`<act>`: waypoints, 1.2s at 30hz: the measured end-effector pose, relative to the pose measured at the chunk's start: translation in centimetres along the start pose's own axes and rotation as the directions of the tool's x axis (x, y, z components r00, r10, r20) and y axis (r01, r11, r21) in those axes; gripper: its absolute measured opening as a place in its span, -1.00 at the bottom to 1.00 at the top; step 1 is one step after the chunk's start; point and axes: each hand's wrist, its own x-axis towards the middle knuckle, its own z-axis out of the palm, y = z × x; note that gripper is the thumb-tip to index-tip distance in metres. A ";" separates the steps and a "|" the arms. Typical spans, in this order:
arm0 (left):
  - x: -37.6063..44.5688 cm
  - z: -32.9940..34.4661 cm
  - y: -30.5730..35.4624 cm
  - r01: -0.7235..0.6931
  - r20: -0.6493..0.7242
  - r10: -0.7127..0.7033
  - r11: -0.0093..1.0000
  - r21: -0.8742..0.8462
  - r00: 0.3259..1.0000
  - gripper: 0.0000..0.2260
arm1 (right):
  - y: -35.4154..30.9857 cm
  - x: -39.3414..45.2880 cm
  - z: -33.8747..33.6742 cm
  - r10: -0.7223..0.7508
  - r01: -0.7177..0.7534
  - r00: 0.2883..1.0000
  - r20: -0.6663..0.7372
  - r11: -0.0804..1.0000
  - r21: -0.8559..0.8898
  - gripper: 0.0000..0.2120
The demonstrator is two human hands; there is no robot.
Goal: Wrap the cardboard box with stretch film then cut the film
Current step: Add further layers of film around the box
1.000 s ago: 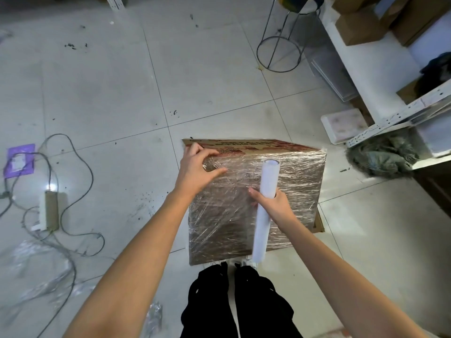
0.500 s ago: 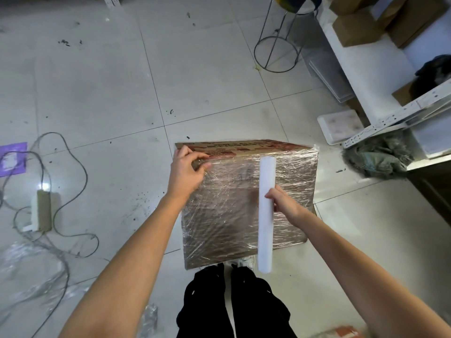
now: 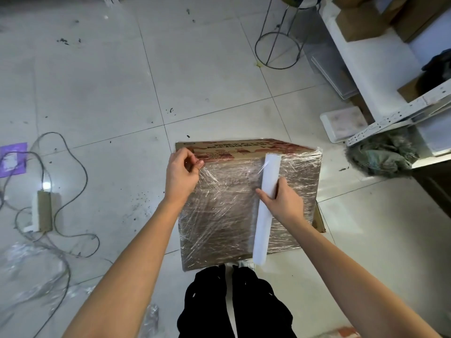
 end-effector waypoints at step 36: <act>-1.7 6.2 -7.4 -0.808 0.553 0.654 0.159 0.567 0.516 -0.35 | -1.1 3.2 3.6 -0.371 0.287 0.865 -0.339 0.918 -0.272 -0.25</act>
